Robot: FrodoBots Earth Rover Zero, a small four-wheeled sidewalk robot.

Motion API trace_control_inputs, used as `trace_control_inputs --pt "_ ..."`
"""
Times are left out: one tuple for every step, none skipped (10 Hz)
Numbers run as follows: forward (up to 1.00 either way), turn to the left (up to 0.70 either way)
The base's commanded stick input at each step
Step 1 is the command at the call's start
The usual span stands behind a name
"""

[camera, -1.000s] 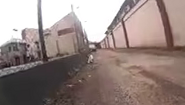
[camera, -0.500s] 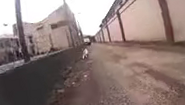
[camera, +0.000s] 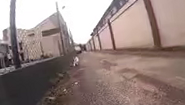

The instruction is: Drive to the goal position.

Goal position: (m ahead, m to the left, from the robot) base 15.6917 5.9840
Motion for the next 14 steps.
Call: trace_control_inputs --pt "0.71 -0.34" --pt "0.85 -0.23" --pt "0.85 -0.23" --pt "0.85 -0.23" --pt "0.85 -0.23" --pt "0.85 -0.23" --pt "0.85 -0.12" --pt "0.85 0.05" --pt "0.85 0.11" --pt "0.85 0.11" --pt "0.85 0.11" --pt "0.85 0.11" --pt "0.85 0.11" --pt "0.85 0.11"
